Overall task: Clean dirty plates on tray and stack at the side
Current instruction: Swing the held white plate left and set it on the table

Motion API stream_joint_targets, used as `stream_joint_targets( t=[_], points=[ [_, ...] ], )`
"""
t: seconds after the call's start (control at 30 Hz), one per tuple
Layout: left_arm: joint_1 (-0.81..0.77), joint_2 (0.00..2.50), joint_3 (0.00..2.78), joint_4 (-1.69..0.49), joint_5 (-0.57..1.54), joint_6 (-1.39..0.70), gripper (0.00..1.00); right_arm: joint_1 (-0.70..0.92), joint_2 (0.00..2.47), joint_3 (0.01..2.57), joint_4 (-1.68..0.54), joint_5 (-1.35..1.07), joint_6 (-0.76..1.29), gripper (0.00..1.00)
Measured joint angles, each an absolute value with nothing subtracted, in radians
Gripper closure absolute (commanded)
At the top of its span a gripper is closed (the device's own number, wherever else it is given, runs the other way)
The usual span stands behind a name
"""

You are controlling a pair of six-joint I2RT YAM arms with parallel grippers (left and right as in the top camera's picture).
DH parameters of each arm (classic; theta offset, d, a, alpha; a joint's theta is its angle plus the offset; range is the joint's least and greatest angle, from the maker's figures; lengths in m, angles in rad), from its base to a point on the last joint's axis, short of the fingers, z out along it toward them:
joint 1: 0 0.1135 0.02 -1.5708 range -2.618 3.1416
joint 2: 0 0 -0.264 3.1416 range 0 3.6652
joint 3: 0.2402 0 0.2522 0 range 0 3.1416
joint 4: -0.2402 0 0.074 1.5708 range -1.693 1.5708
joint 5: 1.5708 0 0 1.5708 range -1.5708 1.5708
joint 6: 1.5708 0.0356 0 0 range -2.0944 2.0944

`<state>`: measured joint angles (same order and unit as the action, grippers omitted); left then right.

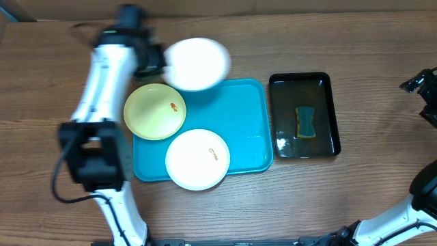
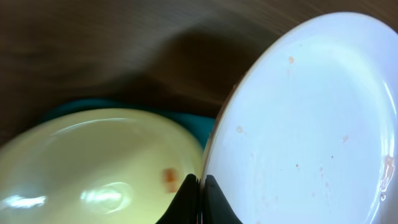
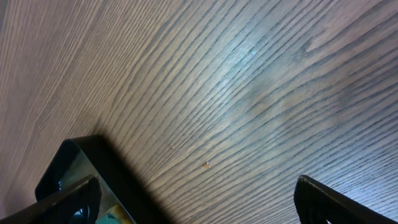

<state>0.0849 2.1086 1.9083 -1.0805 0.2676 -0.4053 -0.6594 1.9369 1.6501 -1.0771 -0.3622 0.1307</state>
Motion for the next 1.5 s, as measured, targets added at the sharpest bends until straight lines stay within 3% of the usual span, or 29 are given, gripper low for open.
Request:
stream_joint_targets(
  t=[0.23,0.47,0.63,0.9,0.97,1.0,1.1,1.13,1.2,1.5],
  points=[
    [0.477,2.109,1.908,-1.173,0.297,-0.405,0.96,-0.659,1.937,1.65,-1.077,-0.362,0.131,0.0],
    [0.738,2.108,1.899,-1.19,0.225,-0.397,0.96,-0.659,1.937,1.65,-1.077,-0.362,0.131,0.0],
    [0.794,2.102,1.816,-1.139,0.154,-0.394,0.96,-0.659,1.937,1.65,-1.077,-0.362,0.131,0.0],
    [0.743,2.102,1.621,-0.963,0.129,-0.394,0.96,-0.659,1.937,1.65,-1.077,-0.362,0.131,0.0],
    [0.724,2.102,1.593,-0.936,0.126,-0.393,0.88,-0.659,1.937,1.65,-1.077,-0.363,0.131,0.0],
    [0.715,2.102,1.588,-0.925,0.126,-0.395,0.76,-0.659,1.937,1.65,-1.077,-0.362,0.131,0.0],
    [0.7,2.102,1.587,-0.9,0.126,-0.391,0.24,-0.659,1.937,1.65,-1.077,-0.363,0.131,0.0],
    [0.695,2.102,1.587,-0.897,0.126,-0.391,0.15,-0.659,1.937,1.65,-1.077,-0.362,0.131,0.0],
    [0.693,2.102,1.586,-0.897,0.136,-0.39,0.1,-0.659,1.937,1.65,-1.077,-0.362,0.131,0.0],
    [0.675,2.086,1.604,-0.938,0.486,-0.363,0.12,-0.659,1.937,1.65,-1.077,-0.362,0.131,0.0]
  ],
)
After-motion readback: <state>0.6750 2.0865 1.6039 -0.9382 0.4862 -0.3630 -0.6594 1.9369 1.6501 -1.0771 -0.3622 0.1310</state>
